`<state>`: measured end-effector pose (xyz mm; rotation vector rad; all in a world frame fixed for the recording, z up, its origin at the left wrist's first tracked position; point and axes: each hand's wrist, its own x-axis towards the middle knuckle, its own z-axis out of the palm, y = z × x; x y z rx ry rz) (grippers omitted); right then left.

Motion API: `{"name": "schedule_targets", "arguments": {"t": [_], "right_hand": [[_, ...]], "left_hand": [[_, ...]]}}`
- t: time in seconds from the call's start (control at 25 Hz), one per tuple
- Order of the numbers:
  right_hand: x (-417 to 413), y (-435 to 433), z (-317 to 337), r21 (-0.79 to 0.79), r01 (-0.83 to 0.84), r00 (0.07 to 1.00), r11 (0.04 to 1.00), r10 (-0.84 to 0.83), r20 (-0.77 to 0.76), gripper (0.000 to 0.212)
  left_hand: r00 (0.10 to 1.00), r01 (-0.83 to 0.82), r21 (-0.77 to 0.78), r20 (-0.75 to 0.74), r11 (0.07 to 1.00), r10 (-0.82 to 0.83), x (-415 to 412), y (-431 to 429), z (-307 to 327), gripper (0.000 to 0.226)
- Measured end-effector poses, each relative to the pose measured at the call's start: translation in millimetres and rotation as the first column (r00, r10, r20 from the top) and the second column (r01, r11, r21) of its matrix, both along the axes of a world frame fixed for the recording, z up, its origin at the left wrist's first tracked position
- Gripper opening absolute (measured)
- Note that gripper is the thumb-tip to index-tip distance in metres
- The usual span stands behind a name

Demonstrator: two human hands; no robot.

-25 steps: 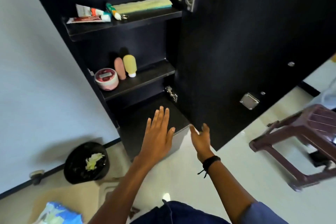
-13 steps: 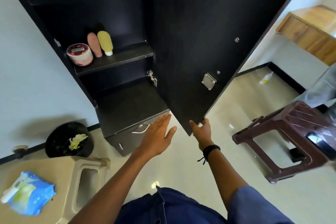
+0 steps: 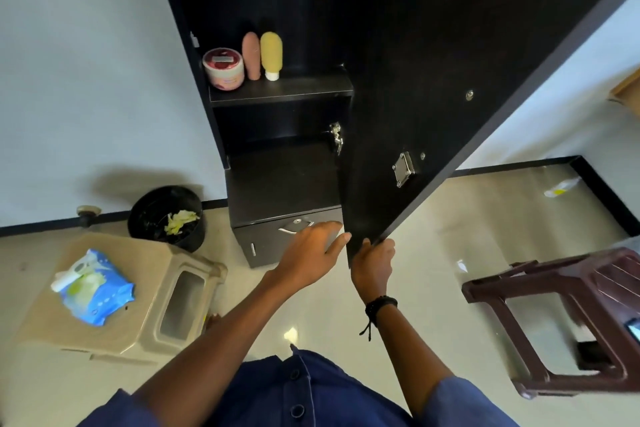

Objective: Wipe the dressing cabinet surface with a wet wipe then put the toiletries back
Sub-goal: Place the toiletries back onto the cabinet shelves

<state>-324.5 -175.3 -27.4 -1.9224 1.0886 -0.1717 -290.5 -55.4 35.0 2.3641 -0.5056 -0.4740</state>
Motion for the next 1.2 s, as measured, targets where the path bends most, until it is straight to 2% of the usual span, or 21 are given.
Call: {"name": "schedule_targets", "arguments": {"t": [0.16,0.24,0.52,0.64,0.76,0.92,1.2], "right_hand": [[8,39,-5,0.06,-0.051,0.998,0.997,0.049,0.031,0.008],[15,59,-5,0.036,-0.077,0.997,0.996,0.077,0.016,0.011],[62,145,0,0.034,-0.095,0.995,0.995,0.096,-0.009,0.045],[93,181,4,0.025,-0.137,0.991,0.99,0.137,0.006,0.04],[125,205,7,-0.074,-0.24,0.97,0.968,0.241,0.015,0.024],[167,223,6,-0.139,-0.309,0.951,0.941,0.307,-0.038,0.015],[217,241,7,-0.023,-0.28,0.95,0.96,0.273,-0.154,0.038]], "left_hand": [[0.999,-0.04,-0.108,0.024,0.993,0.043,17,18,7,0.053],[0.998,-0.014,-0.136,0.062,0.991,0.023,27,31,13,0.053],[0.986,0.123,-0.145,0.13,0.982,-0.104,82,93,22,0.051],[0.983,0.094,-0.201,0.173,0.975,-0.059,116,129,15,0.044],[0.981,0.051,-0.235,0.192,0.971,-0.005,145,156,7,0.039],[0.977,0.03,-0.277,0.209,0.96,0.03,186,182,2,0.038],[0.956,-0.066,-0.255,0.26,0.965,0.134,235,206,-2,0.043]]}}
